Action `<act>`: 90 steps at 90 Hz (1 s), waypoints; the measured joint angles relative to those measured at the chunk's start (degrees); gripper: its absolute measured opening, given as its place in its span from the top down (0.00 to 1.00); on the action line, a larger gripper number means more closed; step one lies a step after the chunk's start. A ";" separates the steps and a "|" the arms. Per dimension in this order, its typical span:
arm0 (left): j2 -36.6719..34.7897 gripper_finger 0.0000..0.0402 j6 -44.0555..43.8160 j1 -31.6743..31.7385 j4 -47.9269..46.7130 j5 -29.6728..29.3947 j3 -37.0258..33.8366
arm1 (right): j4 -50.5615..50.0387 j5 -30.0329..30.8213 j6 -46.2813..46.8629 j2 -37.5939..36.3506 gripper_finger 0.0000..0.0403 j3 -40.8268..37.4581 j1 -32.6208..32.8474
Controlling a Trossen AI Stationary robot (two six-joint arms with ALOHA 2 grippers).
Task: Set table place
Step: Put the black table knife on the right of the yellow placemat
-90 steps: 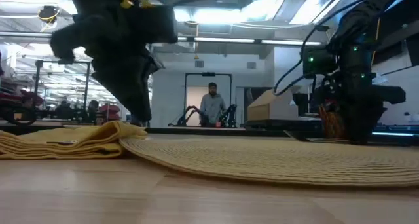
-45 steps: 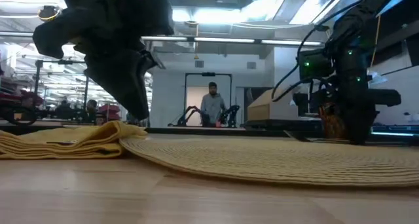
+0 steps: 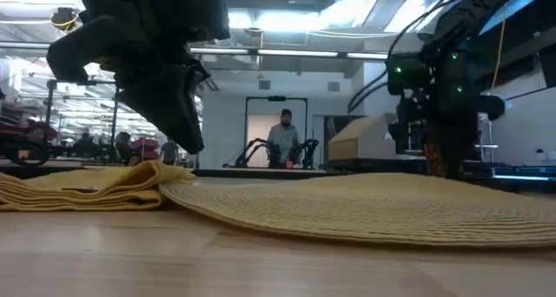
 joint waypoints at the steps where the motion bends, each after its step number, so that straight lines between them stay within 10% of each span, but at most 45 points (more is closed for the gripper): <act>1: 0.00 1.00 0.00 -0.03 0.04 -0.03 0.00 | -0.01 -0.10 0.24 -0.03 0.99 0.14 0.00; 30: 0.00 1.00 -1.06 -1.44 0.29 -0.16 0.00 | -6.14 -1.95 -1.43 -0.11 0.98 1.42 0.21; 67: -0.01 1.00 -2.30 -1.84 0.37 -0.94 0.00 | 4.92 5.67 0.35 1.08 0.70 -6.56 4.83; 90: -0.02 1.00 -3.36 -1.83 1.07 -1.21 -0.44 | 10.28 7.72 1.86 1.99 0.81 -9.41 3.02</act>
